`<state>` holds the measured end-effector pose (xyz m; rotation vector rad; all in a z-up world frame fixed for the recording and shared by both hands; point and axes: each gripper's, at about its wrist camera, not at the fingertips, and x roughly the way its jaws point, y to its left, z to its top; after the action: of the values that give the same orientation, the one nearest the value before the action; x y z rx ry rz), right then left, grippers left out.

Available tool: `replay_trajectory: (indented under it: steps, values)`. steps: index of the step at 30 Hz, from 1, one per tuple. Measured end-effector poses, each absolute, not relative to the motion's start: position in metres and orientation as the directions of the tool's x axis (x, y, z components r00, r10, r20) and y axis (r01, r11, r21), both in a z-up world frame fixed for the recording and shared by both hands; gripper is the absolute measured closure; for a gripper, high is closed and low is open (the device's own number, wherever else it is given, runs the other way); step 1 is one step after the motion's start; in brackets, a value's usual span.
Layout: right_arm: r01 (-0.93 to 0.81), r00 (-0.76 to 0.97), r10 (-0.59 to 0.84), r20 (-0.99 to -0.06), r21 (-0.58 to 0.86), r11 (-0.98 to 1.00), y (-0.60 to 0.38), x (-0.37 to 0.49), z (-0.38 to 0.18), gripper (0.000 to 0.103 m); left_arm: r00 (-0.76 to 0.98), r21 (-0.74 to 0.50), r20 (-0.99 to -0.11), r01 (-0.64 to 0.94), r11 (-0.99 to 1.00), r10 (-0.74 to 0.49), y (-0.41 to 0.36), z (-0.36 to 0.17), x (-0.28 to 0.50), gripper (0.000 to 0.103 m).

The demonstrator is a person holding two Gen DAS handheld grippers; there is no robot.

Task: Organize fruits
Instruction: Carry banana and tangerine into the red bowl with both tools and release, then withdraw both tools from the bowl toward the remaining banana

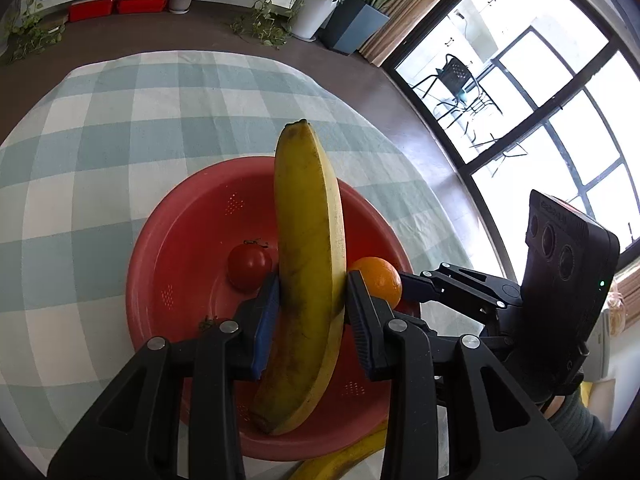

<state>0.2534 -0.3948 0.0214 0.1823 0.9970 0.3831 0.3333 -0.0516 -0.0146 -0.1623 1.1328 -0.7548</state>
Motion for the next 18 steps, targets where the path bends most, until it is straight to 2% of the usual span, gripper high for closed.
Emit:
replay_trajectory:
  steps: [11, 12, 13, 18]
  values:
    - [-0.263, 0.514, 0.305, -0.802, 0.191, 0.946, -0.381, 0.248, 0.017, 0.062, 0.247, -0.391, -0.804, 0.467, 0.793, -0.541, -0.058, -0.028, 0.330, 0.071]
    - [-0.262, 0.513, 0.304, -0.802, 0.191, 0.946, -0.381, 0.248, 0.017, 0.062, 0.253, -0.379, -0.807, 0.469, 0.798, -0.533, -0.059, -0.027, 0.330, 0.069]
    - [-0.261, 0.513, 0.300, -0.804, 0.186, 0.947, -0.380, 0.247, 0.018, 0.062, 0.261, -0.368, -0.810, 0.471, 0.802, -0.525, -0.059, -0.026, 0.329, 0.061]
    - [-0.252, 0.530, 0.282, -0.800, 0.168, 0.953, -0.384, 0.240, 0.025, 0.056, 0.309, -0.340, -0.802, 0.466, 0.817, -0.511, -0.052, -0.012, 0.317, 0.047]
